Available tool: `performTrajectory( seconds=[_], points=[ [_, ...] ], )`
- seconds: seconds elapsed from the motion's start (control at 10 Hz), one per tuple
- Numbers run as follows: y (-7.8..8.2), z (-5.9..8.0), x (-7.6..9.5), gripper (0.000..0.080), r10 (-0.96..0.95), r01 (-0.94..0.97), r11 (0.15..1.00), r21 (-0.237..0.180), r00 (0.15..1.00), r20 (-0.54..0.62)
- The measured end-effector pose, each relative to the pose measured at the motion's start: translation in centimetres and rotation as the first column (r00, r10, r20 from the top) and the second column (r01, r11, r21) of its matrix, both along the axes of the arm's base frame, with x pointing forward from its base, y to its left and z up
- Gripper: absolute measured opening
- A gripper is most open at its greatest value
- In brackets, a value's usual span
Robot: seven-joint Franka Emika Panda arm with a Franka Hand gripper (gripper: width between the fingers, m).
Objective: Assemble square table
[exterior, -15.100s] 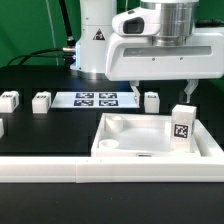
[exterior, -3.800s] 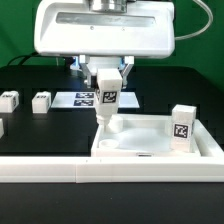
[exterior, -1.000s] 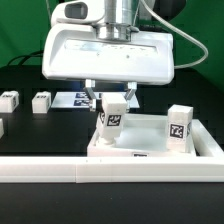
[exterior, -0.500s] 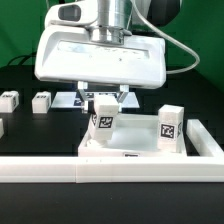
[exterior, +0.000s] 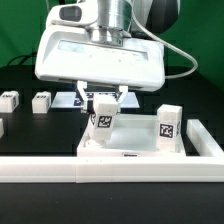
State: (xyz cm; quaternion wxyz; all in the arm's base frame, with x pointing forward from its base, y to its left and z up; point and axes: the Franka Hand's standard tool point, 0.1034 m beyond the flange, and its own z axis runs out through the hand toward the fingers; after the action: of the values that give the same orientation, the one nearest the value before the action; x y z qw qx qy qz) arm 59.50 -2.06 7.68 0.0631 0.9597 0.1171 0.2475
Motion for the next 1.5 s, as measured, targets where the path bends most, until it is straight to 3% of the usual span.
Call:
performTrajectory(
  seconds=[0.1, 0.2, 0.3, 0.8, 1.2, 1.5],
  points=[
    [0.0, 0.0, 0.0, 0.0467, 0.000, 0.000, 1.000, 0.000, 1.000, 0.000],
    [0.0, 0.0, 0.0, 0.0586, 0.000, 0.000, 1.000, 0.000, 1.000, 0.000],
    [0.0, 0.0, 0.0, 0.0630, 0.000, 0.000, 1.000, 0.000, 1.000, 0.000],
    [0.0, 0.0, 0.0, 0.0649, 0.000, 0.000, 1.000, 0.000, 1.000, 0.000],
    [-0.6, 2.3, 0.5, 0.0649, -0.009, 0.009, 1.000, 0.008, 1.000, -0.007],
    [-0.9, 2.1, 0.5, 0.0649, -0.014, 0.015, 1.000, 0.013, 0.999, -0.035]
  ],
)
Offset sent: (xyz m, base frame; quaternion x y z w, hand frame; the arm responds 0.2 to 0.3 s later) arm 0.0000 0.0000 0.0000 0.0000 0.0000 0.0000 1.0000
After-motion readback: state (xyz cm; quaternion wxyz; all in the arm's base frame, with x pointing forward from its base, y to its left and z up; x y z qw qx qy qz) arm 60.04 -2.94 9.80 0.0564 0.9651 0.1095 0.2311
